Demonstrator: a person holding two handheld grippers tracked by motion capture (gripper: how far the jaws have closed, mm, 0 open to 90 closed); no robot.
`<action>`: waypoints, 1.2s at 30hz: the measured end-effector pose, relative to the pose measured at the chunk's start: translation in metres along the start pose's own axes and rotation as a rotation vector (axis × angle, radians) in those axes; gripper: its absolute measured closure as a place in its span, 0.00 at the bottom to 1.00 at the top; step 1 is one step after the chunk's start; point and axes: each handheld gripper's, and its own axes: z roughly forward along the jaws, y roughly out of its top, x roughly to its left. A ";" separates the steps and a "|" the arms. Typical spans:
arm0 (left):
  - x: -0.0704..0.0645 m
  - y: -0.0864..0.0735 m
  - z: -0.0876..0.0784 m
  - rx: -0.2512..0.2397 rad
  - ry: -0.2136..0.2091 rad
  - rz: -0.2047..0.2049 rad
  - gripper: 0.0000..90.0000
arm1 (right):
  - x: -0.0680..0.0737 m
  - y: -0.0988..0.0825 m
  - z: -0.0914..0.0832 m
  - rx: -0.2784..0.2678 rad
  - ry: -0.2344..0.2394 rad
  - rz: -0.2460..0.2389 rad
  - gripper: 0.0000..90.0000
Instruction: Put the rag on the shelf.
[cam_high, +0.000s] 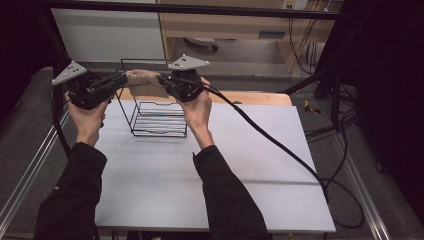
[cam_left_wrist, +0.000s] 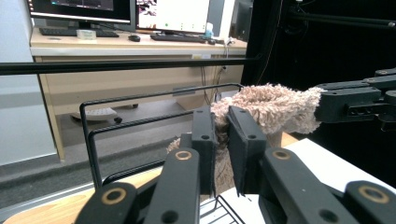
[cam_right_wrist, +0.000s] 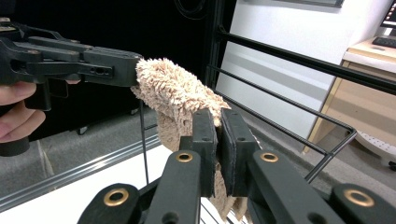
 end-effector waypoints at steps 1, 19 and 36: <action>-0.001 0.001 -0.001 0.002 0.001 -0.002 0.87 | 0.000 0.000 0.000 -0.001 0.001 0.003 0.94; -0.006 0.032 0.013 0.085 0.041 -0.066 0.96 | 0.003 -0.011 -0.001 0.019 0.013 -0.013 0.94; -0.006 0.005 0.007 0.148 -0.004 -0.066 0.99 | 0.005 -0.014 -0.003 0.045 0.037 -0.015 0.85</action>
